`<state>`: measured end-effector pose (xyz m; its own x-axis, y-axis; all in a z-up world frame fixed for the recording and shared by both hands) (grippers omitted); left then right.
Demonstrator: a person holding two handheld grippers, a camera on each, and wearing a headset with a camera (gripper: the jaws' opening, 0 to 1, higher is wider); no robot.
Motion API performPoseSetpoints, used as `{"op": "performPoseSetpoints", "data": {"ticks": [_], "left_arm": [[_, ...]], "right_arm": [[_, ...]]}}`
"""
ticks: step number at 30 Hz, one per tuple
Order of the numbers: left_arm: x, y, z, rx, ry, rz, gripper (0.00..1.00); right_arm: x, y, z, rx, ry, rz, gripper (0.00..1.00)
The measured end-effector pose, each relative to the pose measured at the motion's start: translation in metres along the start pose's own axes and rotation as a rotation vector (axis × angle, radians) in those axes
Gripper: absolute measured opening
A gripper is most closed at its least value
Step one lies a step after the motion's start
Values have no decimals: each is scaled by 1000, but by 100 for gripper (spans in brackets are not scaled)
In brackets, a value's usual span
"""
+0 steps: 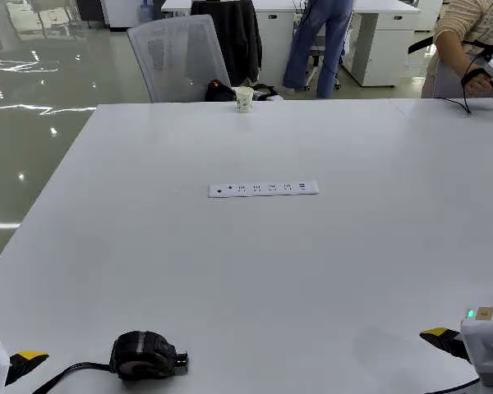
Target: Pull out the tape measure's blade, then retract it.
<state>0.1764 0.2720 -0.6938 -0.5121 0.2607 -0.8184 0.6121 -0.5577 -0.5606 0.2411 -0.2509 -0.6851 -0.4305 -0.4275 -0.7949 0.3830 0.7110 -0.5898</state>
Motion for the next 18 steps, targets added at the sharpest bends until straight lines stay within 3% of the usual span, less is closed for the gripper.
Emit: {"op": "performPoseSetpoints", "data": {"ticks": [4, 8, 18], "left_arm": [[-1, 0, -1, 0, 1, -2, 99], [0, -1, -2, 9, 31, -37, 99], [-7, 3, -4, 17, 29, -27, 99]], "right_arm": [[-1, 0, 1, 1, 7, 3, 99], [-2, 1, 2, 0, 9, 6, 99], [-2, 0, 11, 22, -11, 31, 99]]}}
Point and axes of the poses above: the centre of the closed fingertips' face, and the gripper's own axes: y roughly forward along the fingers, z roughly to its right, x roughly out of its underside, the point moved 8 cm from there along -y, roughly backward along the fingers, and after that the axes turned 10 degrees about z, right-handed, at the moved point
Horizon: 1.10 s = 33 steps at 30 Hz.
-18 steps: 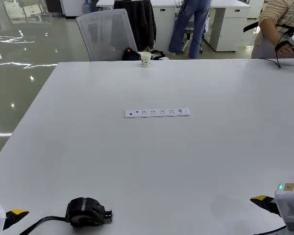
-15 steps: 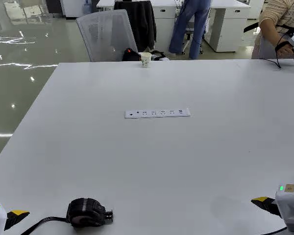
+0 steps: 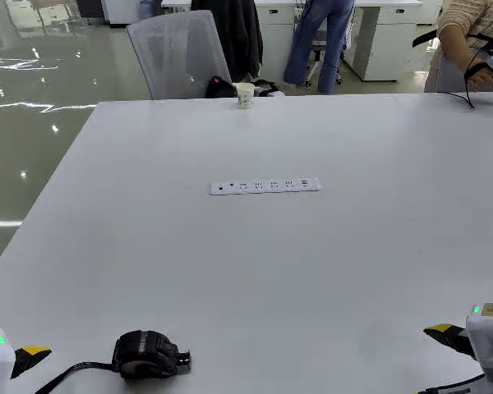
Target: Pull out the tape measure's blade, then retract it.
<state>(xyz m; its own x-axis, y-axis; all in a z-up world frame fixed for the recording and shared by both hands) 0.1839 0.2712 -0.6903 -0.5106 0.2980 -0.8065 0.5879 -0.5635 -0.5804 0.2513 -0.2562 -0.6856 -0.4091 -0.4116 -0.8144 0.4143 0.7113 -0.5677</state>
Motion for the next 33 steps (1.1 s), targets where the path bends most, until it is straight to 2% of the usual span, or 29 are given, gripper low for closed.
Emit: {"op": "performPoseSetpoints", "data": {"ticks": [3, 6, 8, 14, 18, 26, 33], "left_arm": [[1, 3, 0, 4, 13, -15, 99], [1, 5, -2, 3, 19, -18, 99], [-1, 6, -3, 4, 29, -9, 99], [-3, 8, -5, 12, 30, -18, 99], [-4, 8, -8, 7, 44, -20, 99], [-9, 8, -13, 10, 73, -11, 99], [-20, 17, -12, 46, 126, -8, 99]], "right_arm": [[0, 0, 2, -5, 15, 1, 99], [1, 2, 4, -4, -59, 12, 99], [2, 2, 4, -12, -53, 3, 99], [-3, 7, 3, -34, -110, 38, 99], [-3, 14, 4, -38, -118, 39, 99], [-15, 27, 3, -58, -157, 45, 99], [-30, 40, 1, -99, -199, 38, 99]]}}
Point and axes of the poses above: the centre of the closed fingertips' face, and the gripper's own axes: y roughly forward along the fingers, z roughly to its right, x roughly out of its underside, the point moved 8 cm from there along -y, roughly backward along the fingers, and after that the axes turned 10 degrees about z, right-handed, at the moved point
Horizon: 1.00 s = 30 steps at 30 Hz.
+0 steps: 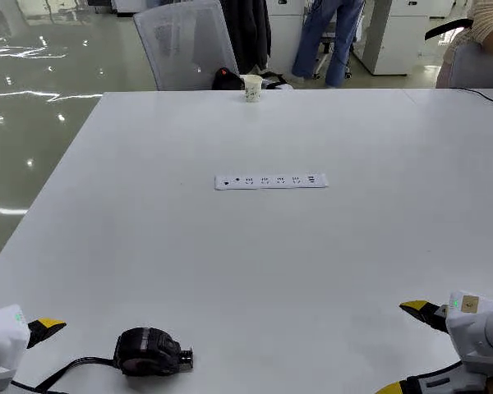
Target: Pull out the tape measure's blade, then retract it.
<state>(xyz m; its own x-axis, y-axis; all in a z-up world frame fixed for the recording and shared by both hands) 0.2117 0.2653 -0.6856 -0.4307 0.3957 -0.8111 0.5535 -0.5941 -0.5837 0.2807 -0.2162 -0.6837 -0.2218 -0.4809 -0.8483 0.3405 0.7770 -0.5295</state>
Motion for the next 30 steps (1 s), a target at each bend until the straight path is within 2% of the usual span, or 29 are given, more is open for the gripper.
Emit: {"op": "performPoseSetpoints", "data": {"ticks": [3, 6, 12, 15, 17, 21, 30], "left_arm": [[-5, 5, 1, 26, 44, -7, 99], [-12, 10, 1, 65, 139, -20, 99], [-22, 19, -1, 124, 174, -27, 99], [-26, 23, 0, 145, 164, -35, 99], [-27, 27, 0, 152, 171, -41, 99], [-29, 33, 5, 177, 176, -61, 99], [-40, 45, 4, 231, 250, -112, 99]], "right_arm": [[-5, 7, 0, -21, -15, -4, 99], [-9, 13, -1, -45, -39, -9, 99], [-15, 25, -5, -86, -73, -14, 99], [-17, 31, -5, -95, -70, -13, 99], [-23, 36, -7, -106, -43, 11, 99], [-34, 47, -11, -128, -75, 23, 99], [-40, 68, -16, -167, -98, 21, 99]]}}
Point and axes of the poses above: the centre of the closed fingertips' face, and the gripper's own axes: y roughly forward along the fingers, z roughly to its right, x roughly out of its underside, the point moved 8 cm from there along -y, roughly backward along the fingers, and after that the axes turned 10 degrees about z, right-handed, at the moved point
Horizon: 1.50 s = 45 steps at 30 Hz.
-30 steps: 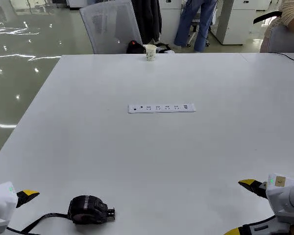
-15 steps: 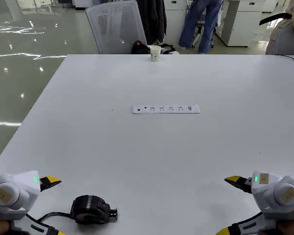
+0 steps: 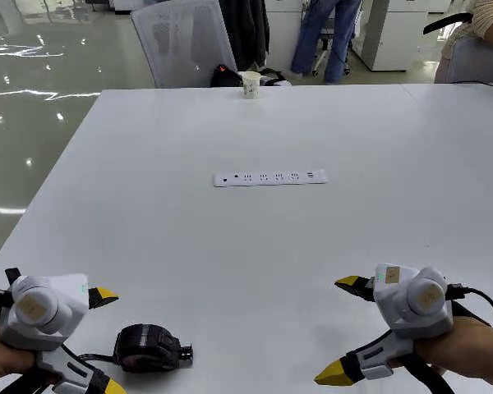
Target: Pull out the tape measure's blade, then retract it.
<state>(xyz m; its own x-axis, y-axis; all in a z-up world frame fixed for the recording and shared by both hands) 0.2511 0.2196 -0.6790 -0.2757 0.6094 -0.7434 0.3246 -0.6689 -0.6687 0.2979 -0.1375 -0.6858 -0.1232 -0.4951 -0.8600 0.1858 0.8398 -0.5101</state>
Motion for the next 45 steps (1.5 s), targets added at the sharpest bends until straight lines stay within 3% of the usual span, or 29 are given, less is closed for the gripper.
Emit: {"op": "performPoseSetpoints", "data": {"ticks": [7, 14, 25, 31, 45], "left_arm": [[-4, 5, -6, 24, 57, -50, 99], [-7, 14, -5, 62, 53, -76, 96], [-7, 30, -9, 61, 63, -112, 88], [-7, 36, -11, 66, 55, -139, 79], [-7, 43, -8, 100, 109, -174, 66]], "right_arm": [[-5, 14, -3, -26, -18, -8, 99], [-17, 33, -6, -56, -38, 8, 99], [-21, 60, -11, -104, -57, -7, 99], [-29, 75, -13, -122, -53, -1, 99], [-47, 97, -20, -155, -67, 23, 99]]}}
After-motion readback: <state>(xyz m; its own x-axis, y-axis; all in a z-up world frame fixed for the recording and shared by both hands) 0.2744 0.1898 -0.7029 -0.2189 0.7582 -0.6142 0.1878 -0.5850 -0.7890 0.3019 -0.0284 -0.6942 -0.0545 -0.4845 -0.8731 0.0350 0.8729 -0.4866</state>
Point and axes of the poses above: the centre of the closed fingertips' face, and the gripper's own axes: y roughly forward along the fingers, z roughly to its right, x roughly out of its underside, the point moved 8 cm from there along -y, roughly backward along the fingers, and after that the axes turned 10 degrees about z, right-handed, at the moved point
